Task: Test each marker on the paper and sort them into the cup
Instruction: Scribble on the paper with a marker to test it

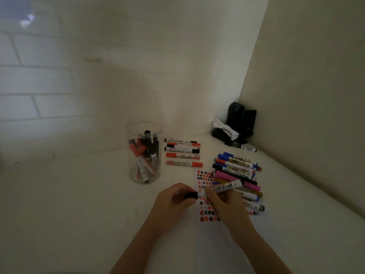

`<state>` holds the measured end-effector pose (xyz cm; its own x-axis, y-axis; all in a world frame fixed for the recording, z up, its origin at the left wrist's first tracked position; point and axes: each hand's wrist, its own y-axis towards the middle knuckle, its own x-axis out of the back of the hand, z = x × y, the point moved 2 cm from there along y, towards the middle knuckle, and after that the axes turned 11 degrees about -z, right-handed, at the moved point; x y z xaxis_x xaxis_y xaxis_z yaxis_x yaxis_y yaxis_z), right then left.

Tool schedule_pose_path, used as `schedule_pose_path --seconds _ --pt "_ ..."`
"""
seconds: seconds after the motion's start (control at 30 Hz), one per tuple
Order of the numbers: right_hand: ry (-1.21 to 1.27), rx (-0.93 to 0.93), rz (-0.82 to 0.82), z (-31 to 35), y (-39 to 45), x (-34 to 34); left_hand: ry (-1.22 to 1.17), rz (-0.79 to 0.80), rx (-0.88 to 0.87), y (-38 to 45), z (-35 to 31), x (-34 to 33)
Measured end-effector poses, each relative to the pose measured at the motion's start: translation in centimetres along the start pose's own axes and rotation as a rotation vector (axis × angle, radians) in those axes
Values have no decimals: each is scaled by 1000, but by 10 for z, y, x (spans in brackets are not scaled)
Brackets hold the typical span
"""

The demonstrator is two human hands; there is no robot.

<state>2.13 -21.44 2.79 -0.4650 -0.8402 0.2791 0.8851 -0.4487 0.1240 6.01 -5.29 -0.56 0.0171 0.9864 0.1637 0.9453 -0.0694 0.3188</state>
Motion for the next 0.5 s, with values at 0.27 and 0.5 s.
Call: schedule_pose_path --seconds 0.27,0.5 --pt "134 -26 20 5 0 -17 -148 -32 75 2 4 3" --pt "168 -119 74 12 6 -33 -219 -98 78 2 4 6"
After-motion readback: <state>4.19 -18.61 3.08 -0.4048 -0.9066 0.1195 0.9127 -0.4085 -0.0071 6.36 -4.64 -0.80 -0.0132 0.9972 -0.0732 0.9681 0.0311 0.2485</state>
